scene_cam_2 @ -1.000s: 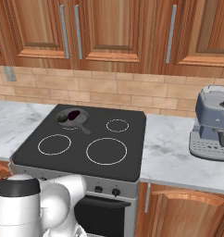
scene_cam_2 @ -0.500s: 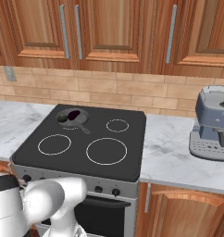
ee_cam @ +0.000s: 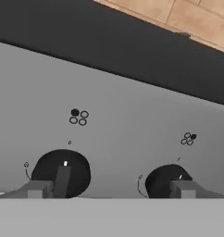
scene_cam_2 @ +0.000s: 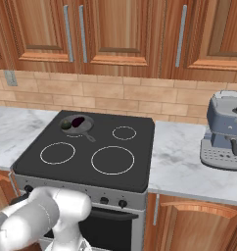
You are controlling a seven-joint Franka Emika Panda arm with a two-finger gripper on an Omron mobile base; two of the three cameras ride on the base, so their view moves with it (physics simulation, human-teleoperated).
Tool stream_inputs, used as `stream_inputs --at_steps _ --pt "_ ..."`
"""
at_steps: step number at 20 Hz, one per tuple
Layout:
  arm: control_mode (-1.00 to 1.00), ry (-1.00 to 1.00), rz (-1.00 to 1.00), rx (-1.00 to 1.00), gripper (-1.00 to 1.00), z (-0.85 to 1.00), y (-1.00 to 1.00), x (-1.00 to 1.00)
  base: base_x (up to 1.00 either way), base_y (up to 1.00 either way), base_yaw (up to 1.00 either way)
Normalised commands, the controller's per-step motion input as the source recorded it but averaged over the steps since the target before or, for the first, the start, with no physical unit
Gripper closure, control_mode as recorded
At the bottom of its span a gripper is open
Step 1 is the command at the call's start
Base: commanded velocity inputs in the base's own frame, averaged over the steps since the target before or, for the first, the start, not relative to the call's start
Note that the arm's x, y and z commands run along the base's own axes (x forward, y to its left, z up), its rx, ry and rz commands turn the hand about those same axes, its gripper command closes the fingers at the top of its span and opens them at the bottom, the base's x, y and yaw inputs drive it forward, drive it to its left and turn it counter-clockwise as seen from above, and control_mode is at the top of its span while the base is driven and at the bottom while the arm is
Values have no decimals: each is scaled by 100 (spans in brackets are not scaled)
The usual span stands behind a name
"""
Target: Put the squash and eggplant in the pan. Then turn on the rear left burner and set the heat to medium.
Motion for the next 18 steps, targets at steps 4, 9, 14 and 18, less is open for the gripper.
stream_inputs --at_steps 4,9,14,18 --pt "-100 0 15 4 -100 0 -33 46 0 0 0" --pt "-100 0 16 6 -100 -10 -16 12 0 0 0" --pt "-100 0 16 5 -100 -7 -5 0 0 0 0" --pt "-100 0 9 1 -100 -1 -2 0 0 0 0"
